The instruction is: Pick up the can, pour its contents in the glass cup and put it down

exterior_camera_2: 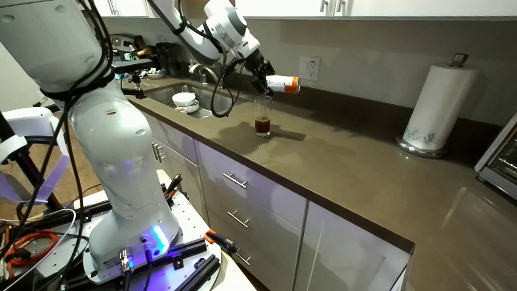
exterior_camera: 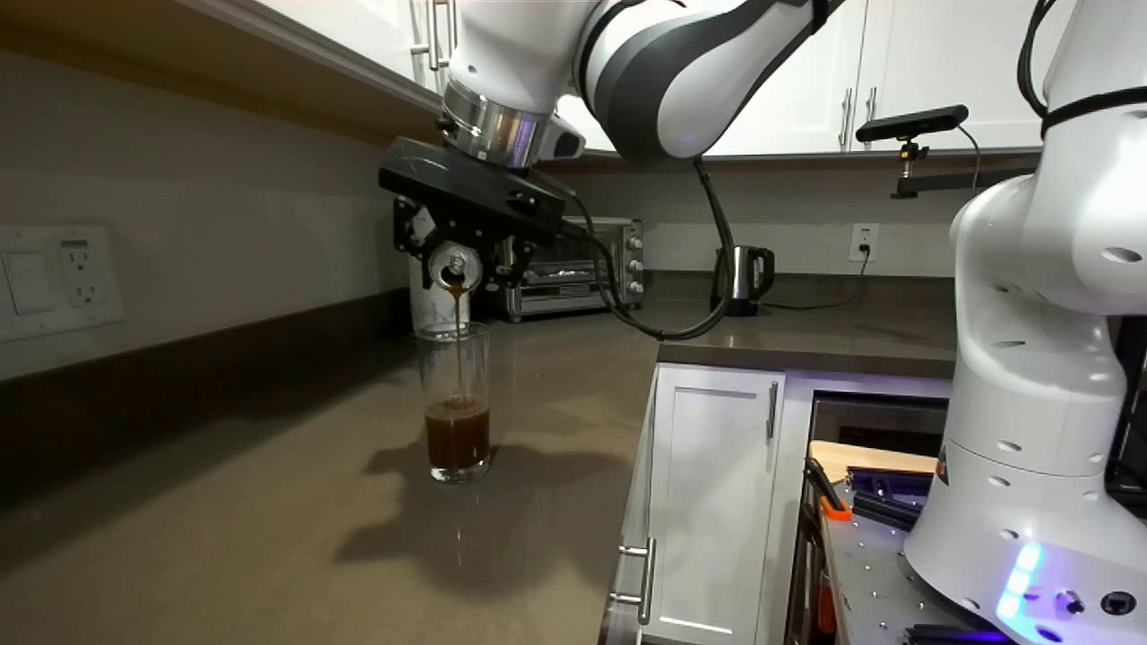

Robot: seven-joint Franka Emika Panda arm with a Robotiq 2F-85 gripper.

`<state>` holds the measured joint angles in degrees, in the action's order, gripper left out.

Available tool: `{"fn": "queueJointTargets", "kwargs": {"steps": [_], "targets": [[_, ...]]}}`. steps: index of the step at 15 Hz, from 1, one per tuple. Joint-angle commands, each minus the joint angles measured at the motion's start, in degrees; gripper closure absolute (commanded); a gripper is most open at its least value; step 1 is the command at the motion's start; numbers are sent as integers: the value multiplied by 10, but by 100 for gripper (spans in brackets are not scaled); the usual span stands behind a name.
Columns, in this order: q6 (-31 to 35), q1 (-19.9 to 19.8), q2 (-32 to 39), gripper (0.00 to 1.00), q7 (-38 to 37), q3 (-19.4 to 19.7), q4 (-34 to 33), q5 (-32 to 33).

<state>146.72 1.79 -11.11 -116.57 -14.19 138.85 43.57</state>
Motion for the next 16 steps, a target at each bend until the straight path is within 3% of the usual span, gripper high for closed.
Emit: {"fn": "queueJointTargets", "kwargs": {"steps": [1, 16], "targets": [[-1, 3, -13, 72, -31, 0, 11, 24], [-5, 7, -16, 72, -57, -3, 16, 47]]}}
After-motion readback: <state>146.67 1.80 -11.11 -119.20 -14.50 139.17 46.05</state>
